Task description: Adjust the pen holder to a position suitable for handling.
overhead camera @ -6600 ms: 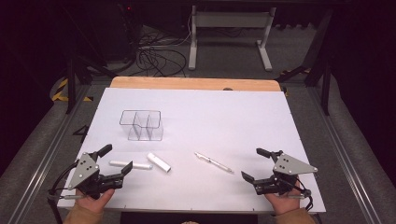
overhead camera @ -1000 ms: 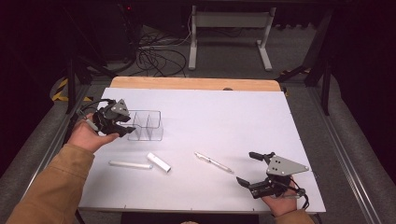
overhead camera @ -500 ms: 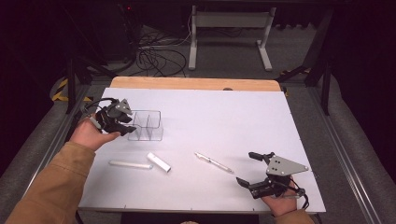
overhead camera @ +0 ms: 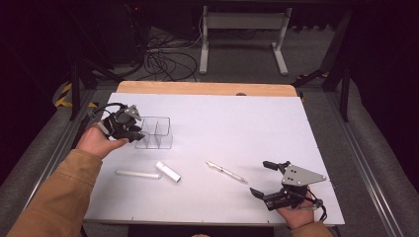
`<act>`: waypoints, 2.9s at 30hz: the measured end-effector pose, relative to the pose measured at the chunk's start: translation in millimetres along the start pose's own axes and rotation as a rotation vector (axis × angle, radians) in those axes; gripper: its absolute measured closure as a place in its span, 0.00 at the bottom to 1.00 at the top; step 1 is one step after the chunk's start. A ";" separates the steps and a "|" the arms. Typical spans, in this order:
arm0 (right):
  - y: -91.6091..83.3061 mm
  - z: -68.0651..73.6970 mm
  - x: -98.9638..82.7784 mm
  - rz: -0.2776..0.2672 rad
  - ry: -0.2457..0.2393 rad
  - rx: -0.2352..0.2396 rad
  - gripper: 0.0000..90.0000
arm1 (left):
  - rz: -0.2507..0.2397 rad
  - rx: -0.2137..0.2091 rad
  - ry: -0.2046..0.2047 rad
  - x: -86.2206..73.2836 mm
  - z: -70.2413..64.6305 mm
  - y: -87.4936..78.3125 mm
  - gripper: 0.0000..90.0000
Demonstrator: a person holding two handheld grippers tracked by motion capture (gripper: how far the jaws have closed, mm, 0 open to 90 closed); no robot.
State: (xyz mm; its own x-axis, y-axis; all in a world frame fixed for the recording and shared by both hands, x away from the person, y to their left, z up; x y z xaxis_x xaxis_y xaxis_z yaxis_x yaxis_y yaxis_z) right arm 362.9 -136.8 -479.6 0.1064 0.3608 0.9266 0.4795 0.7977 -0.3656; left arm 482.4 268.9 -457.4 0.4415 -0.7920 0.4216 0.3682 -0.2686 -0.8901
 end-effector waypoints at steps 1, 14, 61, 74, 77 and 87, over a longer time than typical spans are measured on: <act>0.2 0.0 0.0 0.000 0.002 0.000 0.08 | 0.001 -0.006 -0.003 -0.2 0.0 -0.3 0.75; 1.3 0.8 -0.8 0.004 0.004 0.012 0.08 | 0.067 -0.061 0.088 -7.7 -9.1 -5.0 0.84; 1.3 3.5 -0.6 0.000 -0.004 0.033 0.08 | -0.014 -0.131 0.480 100.4 -82.0 -1.9 0.98; -2.5 4.3 -2.0 -0.003 -0.001 0.026 0.08 | 0.005 -0.180 0.534 122.1 -99.0 22.4 0.98; -3.3 4.3 -2.3 -0.004 0.000 0.025 0.08 | 0.005 -0.189 0.543 124.5 -99.5 26.1 0.98; -4.3 4.7 -3.3 -0.003 -0.001 0.023 0.08 | 0.006 -0.210 0.514 123.5 -97.9 32.0 0.98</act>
State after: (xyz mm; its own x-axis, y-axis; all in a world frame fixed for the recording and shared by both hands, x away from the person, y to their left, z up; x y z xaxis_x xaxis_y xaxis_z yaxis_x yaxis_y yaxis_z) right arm 356.4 -139.2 -481.5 0.1045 0.3590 0.9275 0.4599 0.8094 -0.3651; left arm 468.6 108.8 -450.8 -0.0328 -0.9452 0.3249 0.1726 -0.3255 -0.9297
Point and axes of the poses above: each handheld gripper's, and its own axes: y roughly forward along the jaws, x roughly out of its top, z roughly to its left, the point moved 9 cm from there along y, roughly forward along the jaws, and after that the axes turned 1 degree about x, right-handed, at the moved point
